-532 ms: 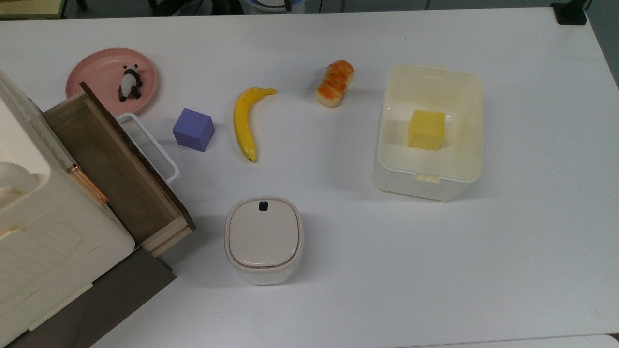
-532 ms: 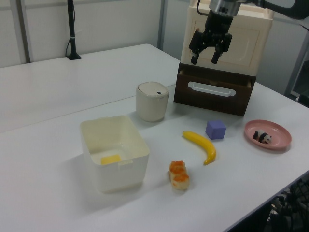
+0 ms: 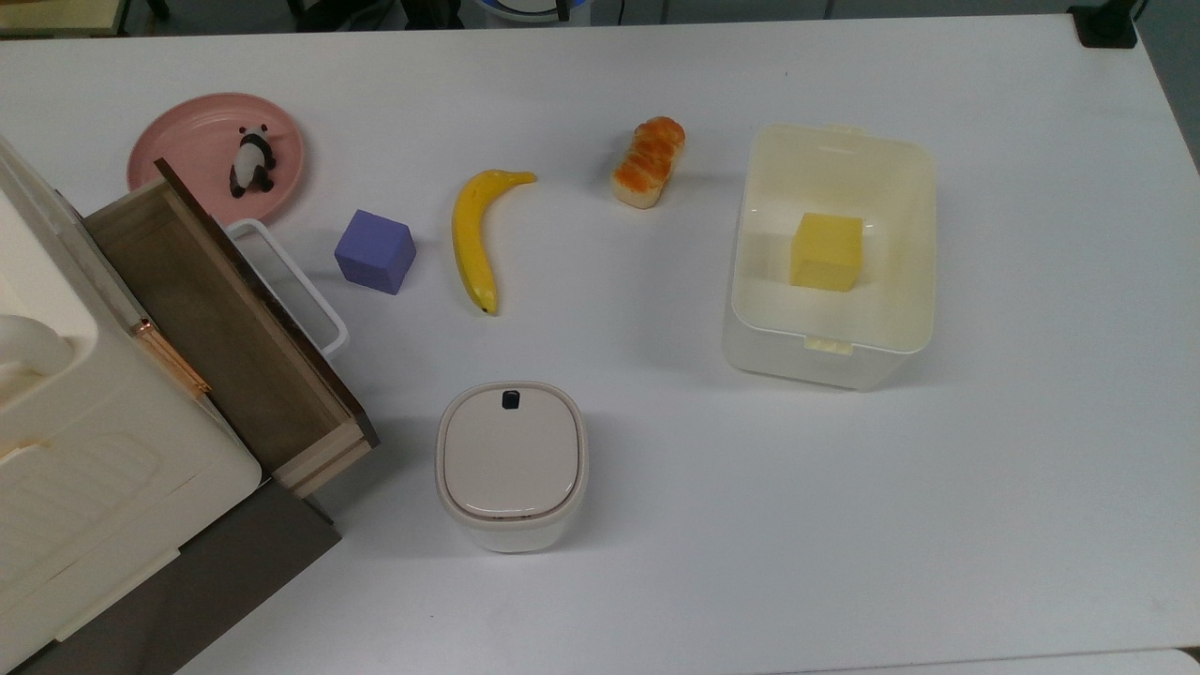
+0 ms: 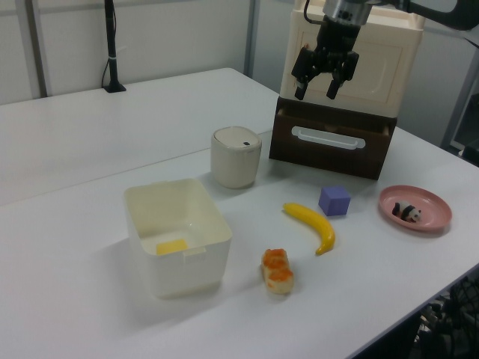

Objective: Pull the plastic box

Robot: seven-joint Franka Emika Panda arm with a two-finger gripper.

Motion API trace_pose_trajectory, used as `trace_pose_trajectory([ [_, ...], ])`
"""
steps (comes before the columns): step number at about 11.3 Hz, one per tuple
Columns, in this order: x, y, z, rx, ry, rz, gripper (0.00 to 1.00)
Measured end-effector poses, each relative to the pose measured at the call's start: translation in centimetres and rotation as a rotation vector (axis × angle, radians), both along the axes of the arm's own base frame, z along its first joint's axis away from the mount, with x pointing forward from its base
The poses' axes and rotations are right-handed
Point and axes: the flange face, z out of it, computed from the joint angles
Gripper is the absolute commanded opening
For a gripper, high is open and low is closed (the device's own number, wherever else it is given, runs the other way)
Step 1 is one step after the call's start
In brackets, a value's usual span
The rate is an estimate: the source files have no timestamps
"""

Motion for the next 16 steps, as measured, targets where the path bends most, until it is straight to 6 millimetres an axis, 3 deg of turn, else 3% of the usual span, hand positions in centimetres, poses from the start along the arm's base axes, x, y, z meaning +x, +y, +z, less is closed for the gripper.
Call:
trace_pose_trajectory([
  [16, 0.21, -0.18, -0.85, 0.0, 0.002, -0.009, 1.0],
])
